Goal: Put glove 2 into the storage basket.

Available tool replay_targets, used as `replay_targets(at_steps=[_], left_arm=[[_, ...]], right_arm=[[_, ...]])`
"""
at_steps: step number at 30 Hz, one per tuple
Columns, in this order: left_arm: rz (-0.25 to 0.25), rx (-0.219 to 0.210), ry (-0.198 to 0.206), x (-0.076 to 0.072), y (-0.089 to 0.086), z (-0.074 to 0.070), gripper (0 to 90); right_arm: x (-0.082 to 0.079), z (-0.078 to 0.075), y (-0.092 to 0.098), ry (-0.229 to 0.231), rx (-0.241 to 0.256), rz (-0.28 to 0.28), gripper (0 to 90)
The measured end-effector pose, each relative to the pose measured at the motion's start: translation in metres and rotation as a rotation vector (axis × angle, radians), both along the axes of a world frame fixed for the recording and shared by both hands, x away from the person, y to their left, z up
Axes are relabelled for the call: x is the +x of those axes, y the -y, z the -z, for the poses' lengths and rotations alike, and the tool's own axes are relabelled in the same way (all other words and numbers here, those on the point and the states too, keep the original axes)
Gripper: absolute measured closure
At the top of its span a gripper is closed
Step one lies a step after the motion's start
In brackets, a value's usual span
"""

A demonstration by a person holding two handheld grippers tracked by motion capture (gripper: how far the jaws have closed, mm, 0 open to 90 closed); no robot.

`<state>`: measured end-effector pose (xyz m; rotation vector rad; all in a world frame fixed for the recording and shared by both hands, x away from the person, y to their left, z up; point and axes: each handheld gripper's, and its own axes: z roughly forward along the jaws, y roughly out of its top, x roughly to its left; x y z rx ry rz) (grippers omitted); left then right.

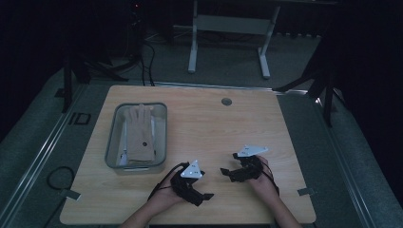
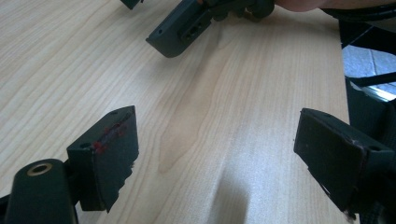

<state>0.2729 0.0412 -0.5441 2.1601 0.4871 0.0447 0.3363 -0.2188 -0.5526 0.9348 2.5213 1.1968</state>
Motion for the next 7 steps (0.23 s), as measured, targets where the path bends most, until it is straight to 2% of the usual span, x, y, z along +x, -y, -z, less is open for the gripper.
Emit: replay_targets(at_steps=[7], left_arm=[[0.001,-0.009,-0.006,0.0012,-0.0010,0.0003,13.8]], right_arm=[[-0.0002,0.0022,0.0057,0.001,0.011,0.025,13.7]])
